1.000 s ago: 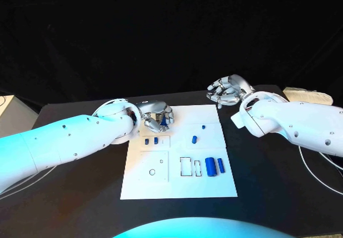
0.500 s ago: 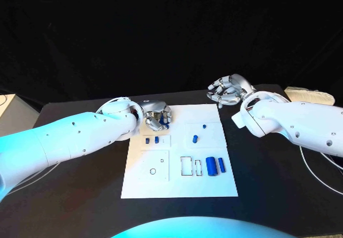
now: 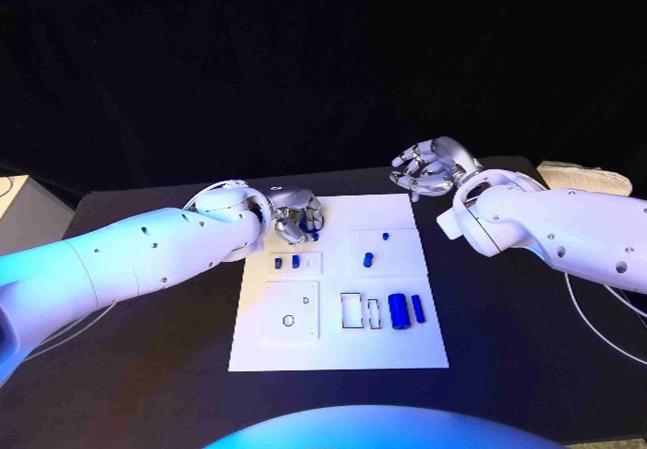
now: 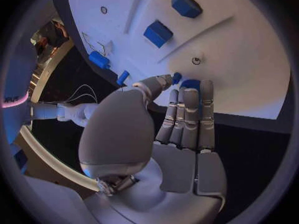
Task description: Assemble the parts on the task board
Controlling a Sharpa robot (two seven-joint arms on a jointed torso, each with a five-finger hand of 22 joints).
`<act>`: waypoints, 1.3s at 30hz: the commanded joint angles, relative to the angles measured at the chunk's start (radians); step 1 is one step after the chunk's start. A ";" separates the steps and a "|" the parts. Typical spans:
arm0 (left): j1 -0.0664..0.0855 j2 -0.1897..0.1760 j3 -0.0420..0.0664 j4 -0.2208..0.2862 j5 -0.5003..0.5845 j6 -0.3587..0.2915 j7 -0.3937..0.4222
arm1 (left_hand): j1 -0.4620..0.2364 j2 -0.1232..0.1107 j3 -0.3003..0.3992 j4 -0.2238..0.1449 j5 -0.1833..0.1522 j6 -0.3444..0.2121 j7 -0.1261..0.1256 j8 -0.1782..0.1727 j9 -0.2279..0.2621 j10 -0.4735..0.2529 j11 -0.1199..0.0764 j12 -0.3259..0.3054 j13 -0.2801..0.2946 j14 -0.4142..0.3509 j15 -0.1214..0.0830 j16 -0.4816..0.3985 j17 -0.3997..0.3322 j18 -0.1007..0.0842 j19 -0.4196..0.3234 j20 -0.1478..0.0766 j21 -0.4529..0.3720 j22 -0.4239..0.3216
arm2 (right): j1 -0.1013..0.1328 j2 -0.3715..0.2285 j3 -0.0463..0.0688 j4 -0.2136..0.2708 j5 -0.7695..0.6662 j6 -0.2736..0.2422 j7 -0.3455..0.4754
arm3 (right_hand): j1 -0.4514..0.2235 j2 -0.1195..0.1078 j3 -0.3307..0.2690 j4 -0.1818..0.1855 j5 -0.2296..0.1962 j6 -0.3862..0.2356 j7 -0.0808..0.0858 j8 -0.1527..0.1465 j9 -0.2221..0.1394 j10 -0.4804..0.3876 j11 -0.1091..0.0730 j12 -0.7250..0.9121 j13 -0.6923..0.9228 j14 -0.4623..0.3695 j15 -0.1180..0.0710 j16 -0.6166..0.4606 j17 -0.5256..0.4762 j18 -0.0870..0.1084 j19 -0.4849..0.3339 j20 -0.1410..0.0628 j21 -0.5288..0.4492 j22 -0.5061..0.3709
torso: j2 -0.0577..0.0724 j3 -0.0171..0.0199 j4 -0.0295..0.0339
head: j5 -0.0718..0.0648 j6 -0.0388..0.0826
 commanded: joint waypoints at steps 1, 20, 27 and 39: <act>-0.001 0.005 0.000 -0.001 -0.007 0.022 -0.003 | -0.006 0.006 0.000 -0.002 -0.004 0.011 0.002 -0.007 -0.004 -0.002 -0.001 0.009 0.003 0.009 -0.001 0.014 0.013 0.015 0.006 0.000 0.005 0.002 | 0.000 0.001 0.000 0.003 -0.012 0.001 0.012 | 0.000 -0.008 0.005 -0.001 -0.002 0.007 0.001 0.001 -0.001 0.005 0.000 -0.006 -0.001 -0.003 -0.001 -0.005 -0.001 0.018 0.006 -0.002 -0.004 -0.001 | 0.000 -0.0013 -0.0005 | -0.001 -0.002; -0.002 0.012 -0.002 0.006 -0.019 0.047 -0.011 | 0.000 0.018 0.008 -0.008 -0.003 0.056 0.000 -0.025 -0.022 0.010 -0.016 0.070 0.022 0.067 -0.011 0.095 0.112 0.015 0.012 -0.008 0.031 0.021 | 0.000 0.001 0.000 0.006 -0.018 0.005 0.010 | -0.002 -0.007 0.005 0.000 -0.002 0.008 0.001 0.001 -0.001 0.006 0.000 -0.007 -0.003 -0.002 -0.001 -0.005 -0.001 0.018 0.007 -0.002 -0.004 -0.001 | -0.001 0.0003 -0.0008 | 0.004 -0.007; -0.003 0.011 -0.004 0.008 -0.022 0.057 -0.017 | 0.000 0.018 0.013 -0.010 -0.003 0.072 -0.001 -0.025 -0.023 0.002 -0.015 0.065 0.018 0.059 -0.012 0.097 0.103 0.015 0.010 -0.010 0.036 0.025 | 0.000 0.001 0.000 0.006 -0.018 0.007 0.008 | -0.002 -0.007 0.005 0.000 -0.002 0.008 0.001 0.001 -0.001 0.006 0.000 -0.007 -0.003 -0.002 -0.001 -0.005 -0.001 0.018 0.007 -0.002 -0.004 -0.001 | -0.001 0.0001 -0.0007 | 0.002 -0.009; -0.007 0.001 -0.005 0.027 -0.020 0.057 -0.009 | 0.002 0.018 0.023 -0.017 -0.004 0.085 0.000 -0.038 -0.029 0.033 -0.022 0.061 0.008 0.076 -0.017 0.118 0.127 0.015 0.009 -0.014 0.049 0.035 | 0.000 0.001 0.000 0.006 -0.018 0.008 0.007 | -0.002 -0.007 0.005 0.000 -0.002 0.008 0.001 0.001 -0.001 0.006 0.000 -0.007 -0.003 -0.002 -0.001 -0.005 -0.001 0.018 0.007 -0.002 -0.004 -0.001 | -0.001 -0.0006 0.0001 | 0.002 -0.011</act>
